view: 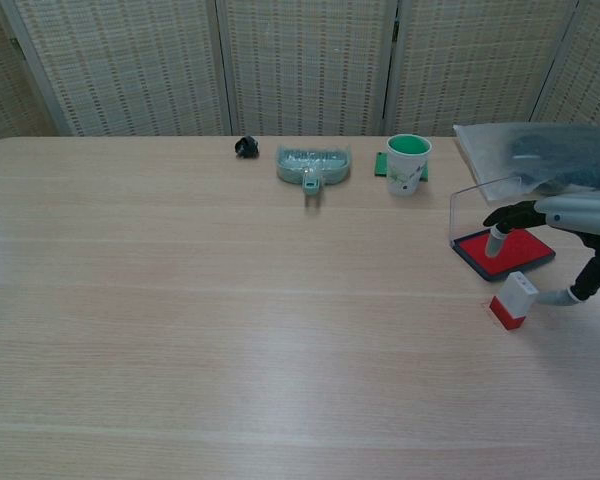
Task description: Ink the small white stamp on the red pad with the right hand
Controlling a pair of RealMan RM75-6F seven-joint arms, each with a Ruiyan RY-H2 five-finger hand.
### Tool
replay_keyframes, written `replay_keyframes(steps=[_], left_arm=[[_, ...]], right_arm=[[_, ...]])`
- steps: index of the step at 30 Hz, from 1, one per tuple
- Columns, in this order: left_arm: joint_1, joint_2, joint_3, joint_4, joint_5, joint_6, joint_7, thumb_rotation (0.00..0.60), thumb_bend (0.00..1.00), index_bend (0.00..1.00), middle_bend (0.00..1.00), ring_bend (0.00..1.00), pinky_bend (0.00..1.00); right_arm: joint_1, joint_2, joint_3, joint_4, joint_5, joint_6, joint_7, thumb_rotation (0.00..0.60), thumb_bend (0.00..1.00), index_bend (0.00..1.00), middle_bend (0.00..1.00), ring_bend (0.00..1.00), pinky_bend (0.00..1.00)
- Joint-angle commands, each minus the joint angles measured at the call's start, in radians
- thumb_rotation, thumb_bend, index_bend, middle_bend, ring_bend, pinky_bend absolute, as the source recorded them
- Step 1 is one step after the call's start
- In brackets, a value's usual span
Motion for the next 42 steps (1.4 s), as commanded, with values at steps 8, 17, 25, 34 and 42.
replay_keyframes(steps=[8, 17, 25, 34, 42], left_arm=[[0.0, -0.001, 0.0, -0.001, 0.002, -0.002, 0.002, 0.6, 0.07, 0.0, 0.0, 0.0, 0.27], [0.003, 0.009, 0.003, -0.005, 0.015, 0.005, -0.02, 0.6, 0.07, 0.0, 0.0, 0.0, 0.27], [0.006, 0.011, 0.005, -0.006, 0.026, 0.012, -0.029, 0.6, 0.07, 0.0, 0.0, 0.0, 0.27], [0.009, 0.021, 0.011, -0.004, 0.05, 0.024, -0.059, 0.6, 0.07, 0.0, 0.0, 0.0, 0.27], [0.009, 0.021, 0.011, 0.001, 0.055, 0.025, -0.065, 0.6, 0.07, 0.0, 0.0, 0.0, 0.27]], right_arm=[[0.007, -0.011, -0.017, -0.004, 0.036, -0.005, -0.058, 0.6, 0.27, 0.3, 0.06, 0.0, 0.0], [0.022, -0.038, -0.015, 0.027, 0.07, -0.017, -0.084, 0.6, 0.28, 0.34, 0.07, 0.0, 0.0], [0.028, -0.067, -0.014, 0.053, 0.095, -0.012, -0.116, 0.6, 0.29, 0.43, 0.11, 0.0, 0.0], [0.037, -0.101, -0.006, 0.088, 0.114, -0.003, -0.134, 0.6, 0.31, 0.56, 0.22, 0.06, 0.0], [0.024, -0.055, 0.007, 0.023, 0.103, 0.059, -0.146, 0.6, 0.34, 0.67, 0.45, 0.24, 0.1]])
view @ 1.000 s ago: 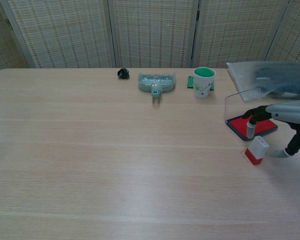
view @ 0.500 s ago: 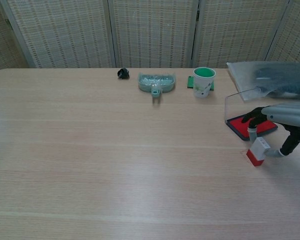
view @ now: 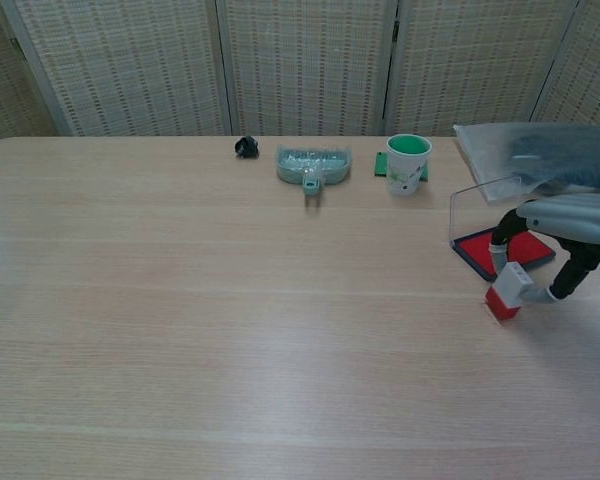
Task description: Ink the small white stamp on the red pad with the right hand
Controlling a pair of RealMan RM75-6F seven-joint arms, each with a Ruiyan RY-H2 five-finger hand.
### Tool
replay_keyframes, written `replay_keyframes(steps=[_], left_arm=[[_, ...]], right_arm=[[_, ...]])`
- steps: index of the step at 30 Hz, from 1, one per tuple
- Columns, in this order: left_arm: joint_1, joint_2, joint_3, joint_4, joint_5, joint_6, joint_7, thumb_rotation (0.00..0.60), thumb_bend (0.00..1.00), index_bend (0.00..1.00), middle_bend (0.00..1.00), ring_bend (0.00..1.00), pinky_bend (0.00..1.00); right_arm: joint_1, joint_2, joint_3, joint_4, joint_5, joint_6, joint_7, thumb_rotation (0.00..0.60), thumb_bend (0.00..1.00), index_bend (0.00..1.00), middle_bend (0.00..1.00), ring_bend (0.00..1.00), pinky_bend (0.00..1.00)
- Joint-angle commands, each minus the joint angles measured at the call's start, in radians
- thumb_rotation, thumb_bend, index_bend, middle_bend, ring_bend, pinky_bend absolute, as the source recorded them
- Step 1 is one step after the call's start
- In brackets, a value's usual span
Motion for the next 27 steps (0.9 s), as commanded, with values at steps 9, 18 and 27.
replay_keyframes(steps=[9, 18, 27], left_arm=[[-0.006, -0.007, -0.002, 0.001, -0.011, -0.018, 0.013, 0.6, 0.07, 0.0, 0.0, 0.0, 0.27], [-0.01, -0.005, -0.004, 0.001, -0.021, -0.03, 0.009, 0.6, 0.07, 0.0, 0.0, 0.0, 0.27], [-0.01, 0.001, -0.001, -0.001, -0.018, -0.031, -0.006, 0.6, 0.07, 0.0, 0.0, 0.0, 0.27]], right_arm=[[-0.006, 0.119, 0.043, -0.14, 0.042, 0.091, -0.109, 0.6, 0.36, 0.77, 0.76, 0.64, 0.66], [0.026, 0.123, 0.078, -0.138, 0.169, 0.063, -0.174, 0.6, 0.39, 0.86, 0.95, 0.78, 0.78], [0.095, 0.083, 0.098, -0.041, 0.335, -0.034, -0.209, 0.6, 0.41, 0.87, 0.96, 0.79, 0.78]])
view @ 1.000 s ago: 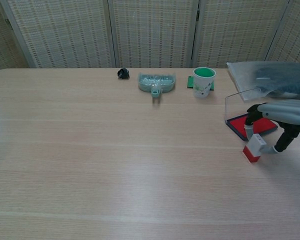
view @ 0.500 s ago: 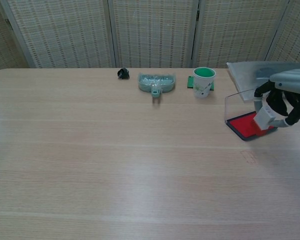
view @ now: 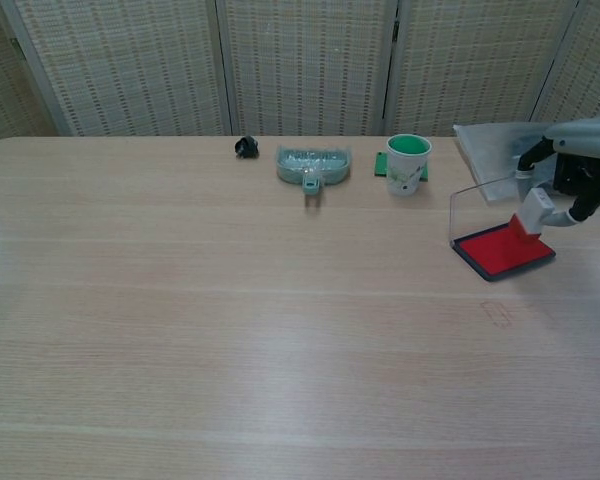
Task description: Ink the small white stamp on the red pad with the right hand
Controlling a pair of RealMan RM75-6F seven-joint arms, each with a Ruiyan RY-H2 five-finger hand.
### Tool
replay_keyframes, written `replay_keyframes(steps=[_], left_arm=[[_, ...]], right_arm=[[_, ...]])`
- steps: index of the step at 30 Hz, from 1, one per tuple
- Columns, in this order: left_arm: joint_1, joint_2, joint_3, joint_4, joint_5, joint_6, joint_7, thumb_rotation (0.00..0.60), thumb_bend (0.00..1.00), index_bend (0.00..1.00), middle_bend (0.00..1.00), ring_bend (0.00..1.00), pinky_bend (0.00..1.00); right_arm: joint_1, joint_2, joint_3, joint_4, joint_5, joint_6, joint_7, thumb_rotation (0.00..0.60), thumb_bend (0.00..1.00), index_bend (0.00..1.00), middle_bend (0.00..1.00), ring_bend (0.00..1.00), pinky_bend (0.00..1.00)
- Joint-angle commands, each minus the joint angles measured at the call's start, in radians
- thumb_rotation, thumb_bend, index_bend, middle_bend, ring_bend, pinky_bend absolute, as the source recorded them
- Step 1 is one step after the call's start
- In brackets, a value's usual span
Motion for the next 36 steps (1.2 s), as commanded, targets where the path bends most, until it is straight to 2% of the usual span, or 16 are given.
replay_keyframes(steps=[1, 13, 27, 36], left_arm=[[0.001, 0.003, 0.001, -0.001, 0.001, 0.002, -0.005, 0.6, 0.07, 0.0, 0.0, 0.0, 0.27], [-0.001, 0.009, 0.006, 0.001, 0.013, 0.0, -0.019, 0.6, 0.07, 0.0, 0.0, 0.0, 0.27], [-0.003, 0.006, 0.009, 0.004, 0.017, -0.004, -0.016, 0.6, 0.07, 0.0, 0.0, 0.01, 0.27], [-0.005, 0.005, 0.007, 0.004, 0.012, -0.008, -0.014, 0.6, 0.07, 0.0, 0.0, 0.01, 0.27]], right_arm=[[0.037, -0.032, 0.008, 0.059, 0.075, -0.042, -0.022, 0.6, 0.41, 0.87, 0.96, 0.79, 0.78], [0.089, -0.123, 0.003, 0.223, 0.181, -0.109, -0.011, 0.6, 0.41, 0.87, 0.96, 0.79, 0.78], [0.101, -0.202, -0.004, 0.364, 0.165, -0.162, 0.06, 0.6, 0.41, 0.87, 0.96, 0.79, 0.78], [0.103, -0.227, -0.006, 0.417, 0.151, -0.188, 0.093, 0.6, 0.41, 0.87, 0.96, 0.79, 0.78]])
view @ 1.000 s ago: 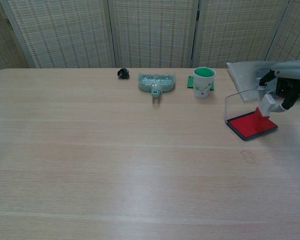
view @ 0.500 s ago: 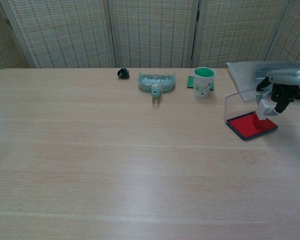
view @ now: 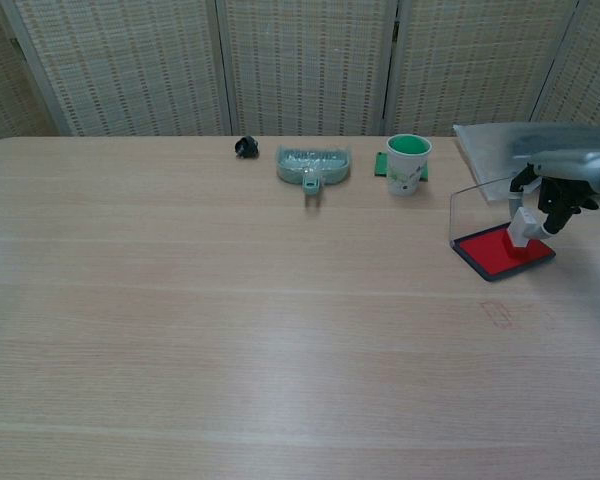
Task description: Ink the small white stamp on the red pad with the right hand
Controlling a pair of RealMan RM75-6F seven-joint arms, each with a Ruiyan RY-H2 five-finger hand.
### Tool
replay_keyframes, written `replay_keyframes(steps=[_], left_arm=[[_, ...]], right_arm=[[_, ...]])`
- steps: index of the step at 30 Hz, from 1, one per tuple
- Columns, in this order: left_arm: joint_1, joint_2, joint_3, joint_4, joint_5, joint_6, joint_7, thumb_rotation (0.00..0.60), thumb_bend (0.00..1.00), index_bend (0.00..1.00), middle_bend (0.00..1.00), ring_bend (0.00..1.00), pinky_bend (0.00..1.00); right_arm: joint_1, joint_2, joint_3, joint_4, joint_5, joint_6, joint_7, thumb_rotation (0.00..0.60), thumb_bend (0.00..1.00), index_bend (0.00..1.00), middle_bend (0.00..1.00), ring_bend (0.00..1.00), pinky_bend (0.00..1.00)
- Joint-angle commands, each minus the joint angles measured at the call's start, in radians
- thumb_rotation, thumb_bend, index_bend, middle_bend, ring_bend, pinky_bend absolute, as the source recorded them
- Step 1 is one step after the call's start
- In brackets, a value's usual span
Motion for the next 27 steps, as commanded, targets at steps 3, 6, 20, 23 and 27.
replay_keyframes(steps=[3, 6, 20, 23, 27], left_arm=[[0.002, -0.002, 0.001, 0.0, 0.002, 0.003, 0.005, 0.6, 0.07, 0.0, 0.0, 0.01, 0.27], [0.003, -0.008, 0.001, 0.0, 0.003, 0.005, 0.019, 0.6, 0.07, 0.0, 0.0, 0.01, 0.27], [0.005, -0.011, 0.003, -0.002, 0.009, 0.011, 0.028, 0.6, 0.07, 0.0, 0.0, 0.01, 0.27], [0.006, -0.011, 0.003, -0.002, 0.009, 0.012, 0.028, 0.6, 0.07, 0.0, 0.0, 0.01, 0.27], [0.006, -0.012, 0.002, -0.003, 0.007, 0.011, 0.03, 0.6, 0.07, 0.0, 0.0, 0.01, 0.27]], right_arm=[[0.0, -0.012, -0.002, 0.02, -0.006, -0.012, 0.013, 0.6, 0.41, 0.87, 0.96, 0.79, 0.78], [0.002, -0.017, -0.003, 0.028, -0.009, -0.017, 0.016, 0.6, 0.41, 0.87, 0.96, 0.79, 0.78], [-0.006, 0.004, 0.003, -0.004, -0.021, 0.003, 0.027, 0.6, 0.41, 0.87, 0.96, 0.79, 0.78], [-0.017, 0.052, 0.005, -0.081, -0.038, 0.041, 0.02, 0.6, 0.41, 0.87, 0.96, 0.79, 0.78], [-0.033, 0.134, -0.001, -0.223, -0.046, 0.106, -0.018, 0.6, 0.41, 0.87, 0.96, 0.79, 0.78]])
